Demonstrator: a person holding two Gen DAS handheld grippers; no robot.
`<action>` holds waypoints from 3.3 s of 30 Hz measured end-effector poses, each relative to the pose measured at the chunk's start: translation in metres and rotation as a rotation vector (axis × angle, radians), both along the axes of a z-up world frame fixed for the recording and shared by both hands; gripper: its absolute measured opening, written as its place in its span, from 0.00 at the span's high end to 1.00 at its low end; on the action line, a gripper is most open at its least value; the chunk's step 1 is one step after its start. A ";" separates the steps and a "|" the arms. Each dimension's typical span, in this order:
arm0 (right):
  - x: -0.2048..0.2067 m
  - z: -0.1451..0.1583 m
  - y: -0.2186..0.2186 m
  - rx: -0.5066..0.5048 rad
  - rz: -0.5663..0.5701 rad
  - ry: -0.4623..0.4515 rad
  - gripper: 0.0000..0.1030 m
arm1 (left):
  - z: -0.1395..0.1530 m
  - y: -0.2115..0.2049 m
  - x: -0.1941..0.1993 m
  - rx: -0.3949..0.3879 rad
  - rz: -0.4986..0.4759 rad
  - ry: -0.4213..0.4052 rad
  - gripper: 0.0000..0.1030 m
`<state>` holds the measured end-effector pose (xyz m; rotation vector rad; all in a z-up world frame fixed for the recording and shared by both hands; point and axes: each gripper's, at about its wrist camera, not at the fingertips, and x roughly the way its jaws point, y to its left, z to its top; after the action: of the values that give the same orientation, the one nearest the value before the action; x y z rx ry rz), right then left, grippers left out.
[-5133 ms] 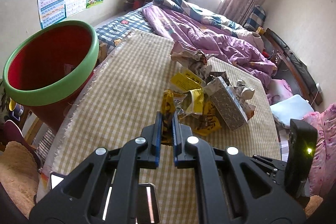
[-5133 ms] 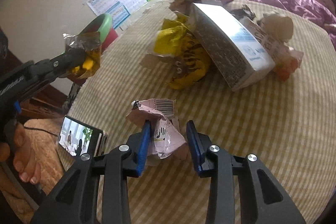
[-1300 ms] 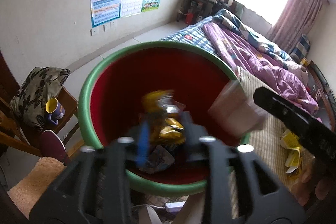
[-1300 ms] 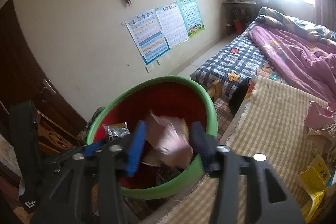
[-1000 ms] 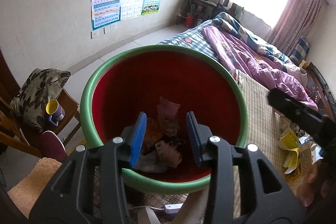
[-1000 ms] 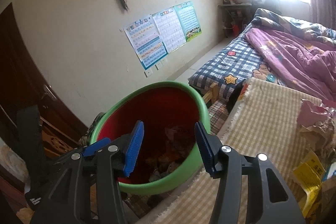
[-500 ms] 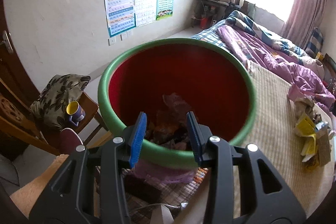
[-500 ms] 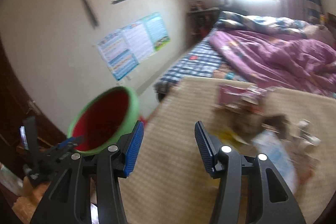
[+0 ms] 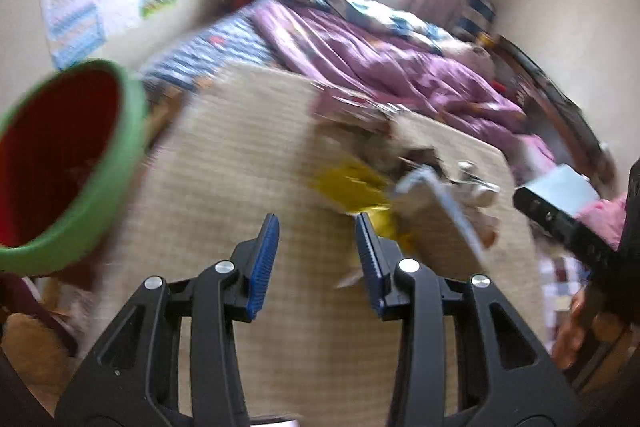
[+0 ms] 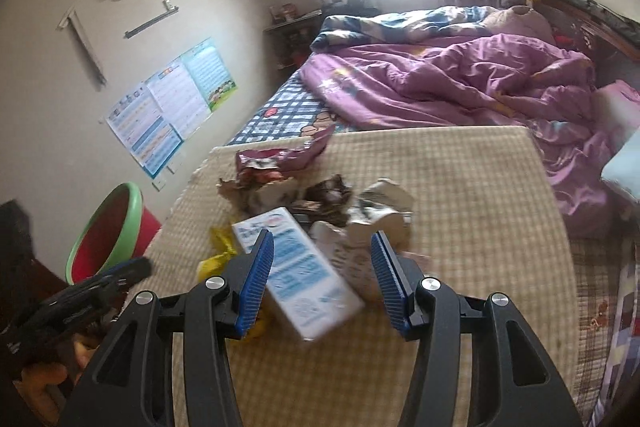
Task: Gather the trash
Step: 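Grasp the yellow paper label with the left gripper while the right gripper reaches the white paper cup, then grasp the crumpled white paper cup with the right gripper, then carry the yellow paper and white cup over the red bucket with both grippers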
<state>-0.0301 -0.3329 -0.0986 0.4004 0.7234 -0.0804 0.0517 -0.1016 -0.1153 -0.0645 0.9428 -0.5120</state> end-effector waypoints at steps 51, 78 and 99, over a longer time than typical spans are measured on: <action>0.053 -0.035 -0.035 0.095 -0.090 0.110 0.45 | -0.011 0.020 0.003 -0.051 0.101 0.082 0.81; 0.036 0.047 0.028 0.009 0.013 -0.095 0.58 | 0.025 0.055 -0.004 -0.086 0.149 -0.027 0.81; 0.061 0.058 0.117 -0.004 0.206 -0.122 0.57 | 0.042 0.102 -0.001 -0.051 0.229 -0.104 0.81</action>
<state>0.0311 -0.2154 -0.0402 0.3217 0.6401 0.1360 0.0503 0.0001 -0.0736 -0.1877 0.8090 -0.3243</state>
